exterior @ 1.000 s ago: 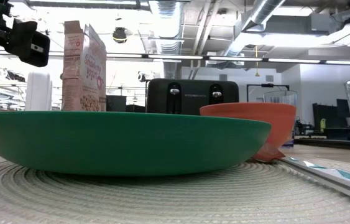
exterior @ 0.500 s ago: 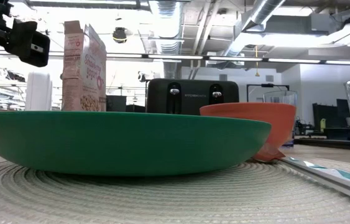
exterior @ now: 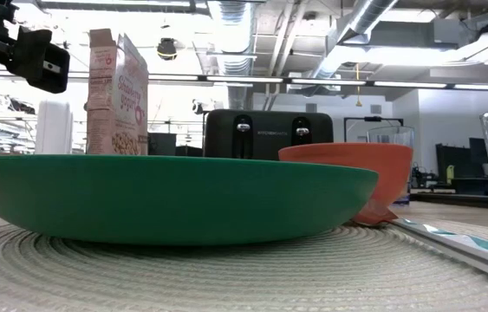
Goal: Arrange a breakfast setting
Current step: Put the apple on the plate
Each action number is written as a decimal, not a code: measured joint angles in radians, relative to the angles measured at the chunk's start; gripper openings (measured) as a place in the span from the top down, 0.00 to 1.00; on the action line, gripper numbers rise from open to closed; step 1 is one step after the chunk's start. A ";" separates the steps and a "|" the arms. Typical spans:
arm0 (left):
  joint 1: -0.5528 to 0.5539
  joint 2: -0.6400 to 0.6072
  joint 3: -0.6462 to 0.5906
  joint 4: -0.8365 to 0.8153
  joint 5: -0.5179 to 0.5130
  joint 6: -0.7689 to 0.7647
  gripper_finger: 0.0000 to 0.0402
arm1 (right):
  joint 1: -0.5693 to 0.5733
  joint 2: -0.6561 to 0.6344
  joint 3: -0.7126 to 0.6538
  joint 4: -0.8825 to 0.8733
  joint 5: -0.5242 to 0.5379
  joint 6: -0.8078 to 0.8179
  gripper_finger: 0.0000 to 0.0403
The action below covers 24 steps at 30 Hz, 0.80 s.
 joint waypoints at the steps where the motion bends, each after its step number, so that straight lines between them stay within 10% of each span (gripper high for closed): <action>1: 0.000 0.000 0.000 0.000 0.000 0.000 0.56 | 0.001 0.008 0.000 -0.001 0.003 0.000 0.26; 24: 0.000 0.000 0.000 0.000 -0.001 0.000 0.56 | 0.000 0.134 -0.011 0.077 -0.017 0.014 0.26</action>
